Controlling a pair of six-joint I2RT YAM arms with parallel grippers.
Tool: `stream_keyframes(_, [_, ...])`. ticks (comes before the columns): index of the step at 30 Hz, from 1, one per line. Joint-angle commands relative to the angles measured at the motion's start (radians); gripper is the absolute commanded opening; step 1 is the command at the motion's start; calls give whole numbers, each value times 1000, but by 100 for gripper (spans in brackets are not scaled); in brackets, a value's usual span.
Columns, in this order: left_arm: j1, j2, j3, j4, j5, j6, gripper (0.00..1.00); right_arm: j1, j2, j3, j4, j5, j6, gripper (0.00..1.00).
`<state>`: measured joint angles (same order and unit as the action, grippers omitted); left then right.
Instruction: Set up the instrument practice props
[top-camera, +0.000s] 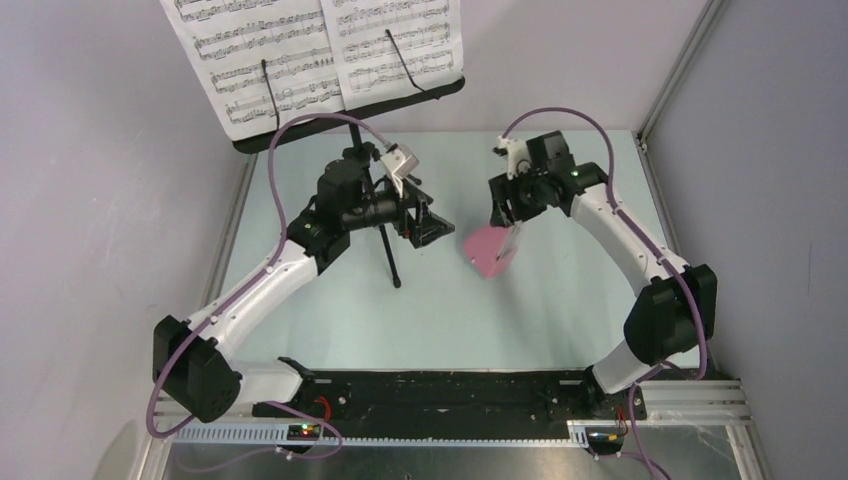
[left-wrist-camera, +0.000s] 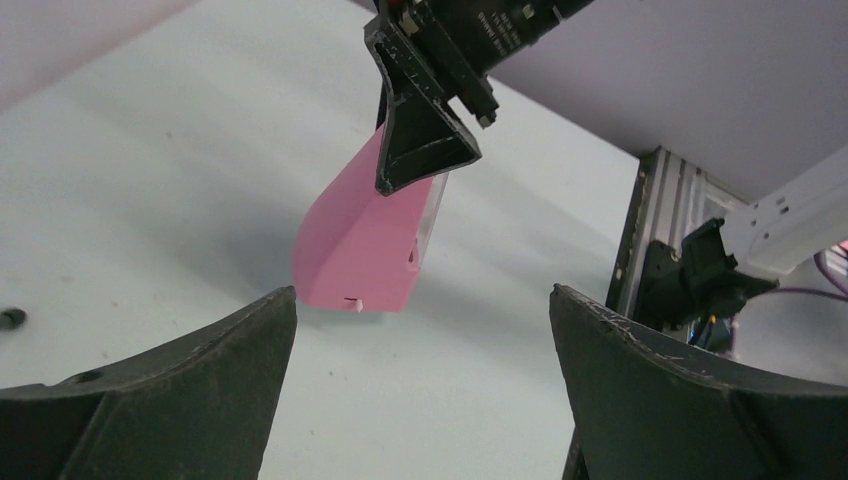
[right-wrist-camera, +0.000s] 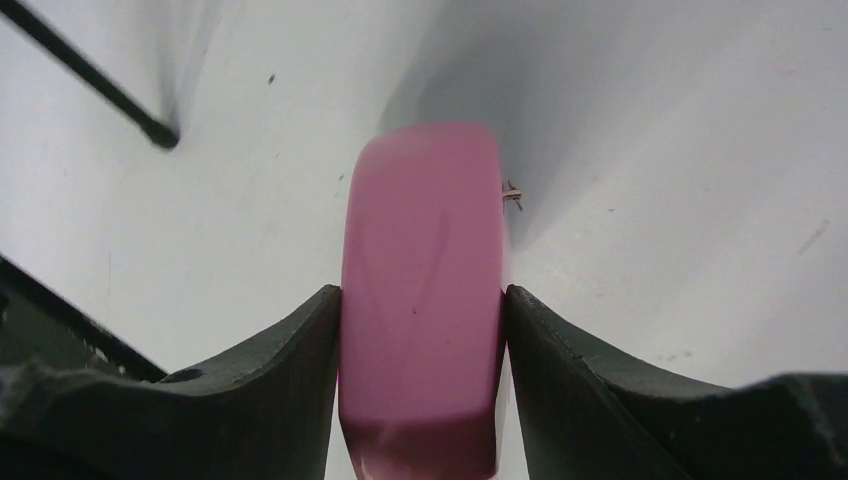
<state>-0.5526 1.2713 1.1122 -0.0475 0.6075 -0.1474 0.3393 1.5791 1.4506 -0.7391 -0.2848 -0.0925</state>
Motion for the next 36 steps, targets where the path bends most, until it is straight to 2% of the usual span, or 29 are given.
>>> stream_keyframes(1, [-5, -42, -52, 9, 57, 49, 100, 91, -14, 61, -46, 7, -97, 0])
stream_keyframes(8, [-4, -115, -104, 5, 44, 75, 100, 230, 79, 90, -91, 141, -140, 1])
stream_keyframes(10, [-6, -127, -107, -3, 33, 84, 100, 250, 101, 96, -91, 167, -136, 13])
stream_keyframes(11, [-6, -129, -105, -7, 23, 89, 100, 255, 105, 95, -82, 179, -135, 27])
stream_keyframes(12, [-6, -133, -104, -14, 18, 90, 100, 264, 103, 83, -72, 180, -133, 34])
stream_keyframes(13, [-6, -133, -100, -21, 15, 94, 100, 263, 99, 74, -43, 161, -131, 46])
stream_keyframes(15, [-6, -137, -96, -26, 14, 99, 100, 251, 74, 41, 4, 120, -120, 59])
stream_keyframes(19, [-6, -142, -93, -26, 12, 100, 100, 214, 7, -57, 90, 56, -87, 75])
stream_keyframes(22, [-5, -135, -87, -27, 18, 96, 100, 193, -63, -142, 166, 3, -62, 83])
stream_keyframes(26, [-6, -117, -76, -26, 26, 90, 100, 194, -140, -263, 312, -1, -43, 87])
stream_keyframes(31, [-5, -98, -63, -26, 28, 82, 100, 221, -244, -388, 508, 50, -17, 87])
stream_keyframes(36, [-5, -80, -40, -35, 37, 66, 100, 235, -328, -528, 698, 57, 20, 76])
